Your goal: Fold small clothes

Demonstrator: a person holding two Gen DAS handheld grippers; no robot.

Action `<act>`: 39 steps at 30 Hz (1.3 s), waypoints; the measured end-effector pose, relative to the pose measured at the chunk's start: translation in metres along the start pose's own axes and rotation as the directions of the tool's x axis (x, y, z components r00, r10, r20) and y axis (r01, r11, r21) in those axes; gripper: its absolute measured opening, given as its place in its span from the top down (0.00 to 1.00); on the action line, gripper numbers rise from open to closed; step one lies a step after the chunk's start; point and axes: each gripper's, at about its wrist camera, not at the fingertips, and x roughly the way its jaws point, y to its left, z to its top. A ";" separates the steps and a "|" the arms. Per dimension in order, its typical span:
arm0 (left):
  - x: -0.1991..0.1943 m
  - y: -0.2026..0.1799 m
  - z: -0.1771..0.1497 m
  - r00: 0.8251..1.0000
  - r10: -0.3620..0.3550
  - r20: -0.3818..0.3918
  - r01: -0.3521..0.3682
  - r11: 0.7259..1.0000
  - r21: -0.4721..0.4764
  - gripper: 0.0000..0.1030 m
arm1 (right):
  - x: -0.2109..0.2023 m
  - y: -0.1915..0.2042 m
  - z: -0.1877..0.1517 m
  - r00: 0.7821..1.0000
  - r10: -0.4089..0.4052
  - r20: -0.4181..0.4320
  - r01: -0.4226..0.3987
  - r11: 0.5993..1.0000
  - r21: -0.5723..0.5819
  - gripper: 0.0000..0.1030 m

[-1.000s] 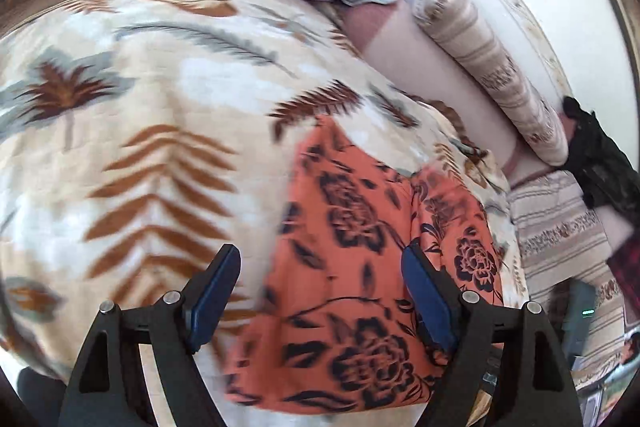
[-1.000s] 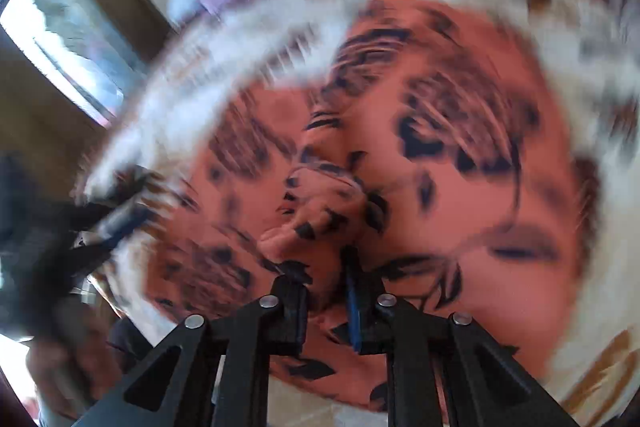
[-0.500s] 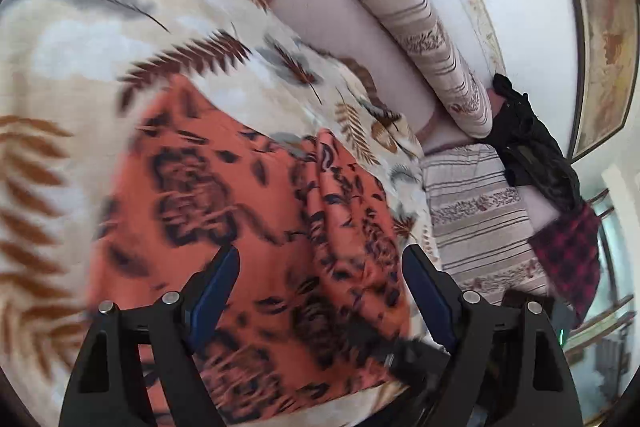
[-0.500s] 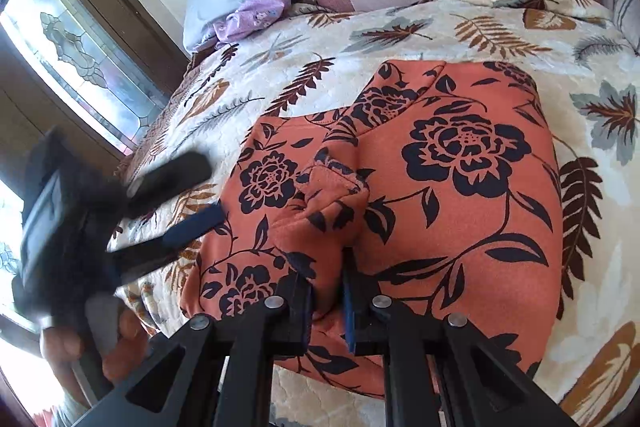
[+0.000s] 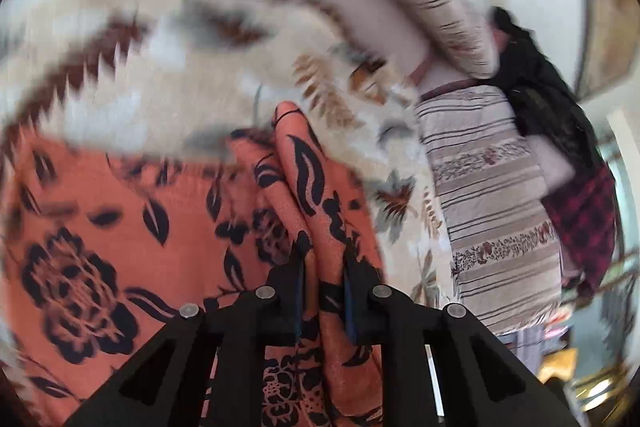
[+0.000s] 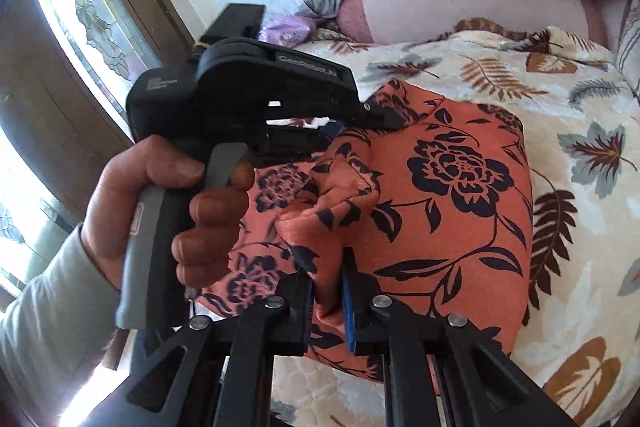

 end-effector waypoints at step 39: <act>-0.080 0.154 -0.044 0.961 0.274 0.022 -0.269 0.955 -0.127 0.61 | 0.090 0.095 -0.032 0.938 0.242 -0.248 -0.250 0.968 -0.001 0.45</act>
